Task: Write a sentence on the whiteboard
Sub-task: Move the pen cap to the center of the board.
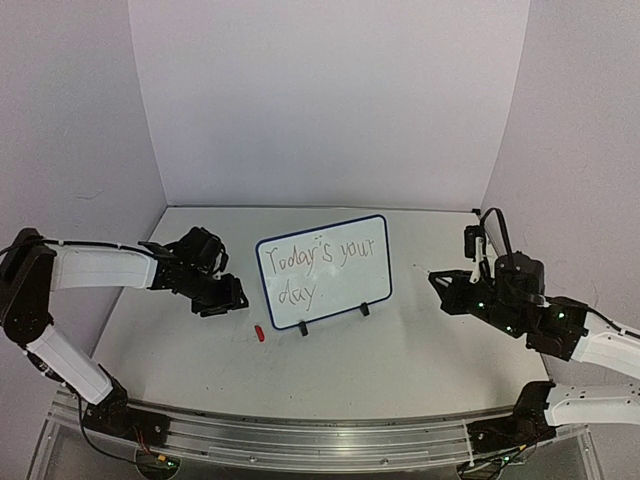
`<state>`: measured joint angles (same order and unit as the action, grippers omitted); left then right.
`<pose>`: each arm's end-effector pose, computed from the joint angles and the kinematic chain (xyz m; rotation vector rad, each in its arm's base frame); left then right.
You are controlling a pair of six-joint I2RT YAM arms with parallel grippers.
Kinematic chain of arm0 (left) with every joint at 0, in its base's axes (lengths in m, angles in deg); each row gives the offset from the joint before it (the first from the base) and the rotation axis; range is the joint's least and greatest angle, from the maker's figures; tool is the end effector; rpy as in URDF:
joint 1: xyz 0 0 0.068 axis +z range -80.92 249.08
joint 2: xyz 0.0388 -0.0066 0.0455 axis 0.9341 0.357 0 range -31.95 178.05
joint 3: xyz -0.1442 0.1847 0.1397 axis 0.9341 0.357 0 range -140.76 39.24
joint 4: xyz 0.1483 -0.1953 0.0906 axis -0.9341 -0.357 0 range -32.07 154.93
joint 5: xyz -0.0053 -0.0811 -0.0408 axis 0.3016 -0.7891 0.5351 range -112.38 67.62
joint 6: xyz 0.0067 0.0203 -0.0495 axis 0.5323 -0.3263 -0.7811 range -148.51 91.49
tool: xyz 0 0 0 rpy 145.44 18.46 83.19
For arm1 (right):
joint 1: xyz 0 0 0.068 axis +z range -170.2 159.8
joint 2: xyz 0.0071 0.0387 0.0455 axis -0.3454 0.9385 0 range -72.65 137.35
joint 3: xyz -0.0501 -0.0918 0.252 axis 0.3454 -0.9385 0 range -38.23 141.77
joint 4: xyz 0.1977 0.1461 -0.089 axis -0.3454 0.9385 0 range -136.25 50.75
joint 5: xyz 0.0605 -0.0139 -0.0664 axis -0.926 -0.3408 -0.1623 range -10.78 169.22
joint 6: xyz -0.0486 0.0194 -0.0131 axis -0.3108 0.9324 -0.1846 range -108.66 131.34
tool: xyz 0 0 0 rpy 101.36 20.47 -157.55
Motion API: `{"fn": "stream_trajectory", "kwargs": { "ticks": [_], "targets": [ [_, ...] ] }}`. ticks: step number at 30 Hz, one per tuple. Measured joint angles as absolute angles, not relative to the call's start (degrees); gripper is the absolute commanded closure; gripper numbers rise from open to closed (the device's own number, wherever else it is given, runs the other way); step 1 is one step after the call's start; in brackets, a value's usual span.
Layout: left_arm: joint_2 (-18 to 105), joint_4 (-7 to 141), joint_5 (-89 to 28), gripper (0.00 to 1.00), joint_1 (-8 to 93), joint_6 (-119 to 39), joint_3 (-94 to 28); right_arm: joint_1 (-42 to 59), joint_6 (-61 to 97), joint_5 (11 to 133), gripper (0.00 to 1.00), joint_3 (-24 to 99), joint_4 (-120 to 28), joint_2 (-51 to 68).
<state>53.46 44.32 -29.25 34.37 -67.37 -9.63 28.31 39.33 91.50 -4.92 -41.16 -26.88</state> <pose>0.2366 -0.1691 0.1872 -0.0497 2.6887 -0.6038 0.1327 0.1386 0.2756 -0.1938 1.9233 0.7114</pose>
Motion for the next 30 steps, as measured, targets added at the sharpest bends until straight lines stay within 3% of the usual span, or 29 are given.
{"fn": "stream_trajectory", "kwargs": {
  "ticks": [10,21,30],
  "targets": [
    [64.83,44.02,-26.14,0.56,29.64,-73.39,-14.86,28.31,40.57,89.87,1.00,-6.44,-41.47,-28.20],
    [66.83,44.71,-25.72,0.61,29.03,-76.50,-14.87,28.31,41.21,89.57,1.00,-8.07,-42.30,-28.24],
    [68.50,45.49,-25.72,0.72,28.10,-76.85,-15.30,28.31,41.63,89.59,1.00,-8.32,-42.36,-28.46]
  ]
}}
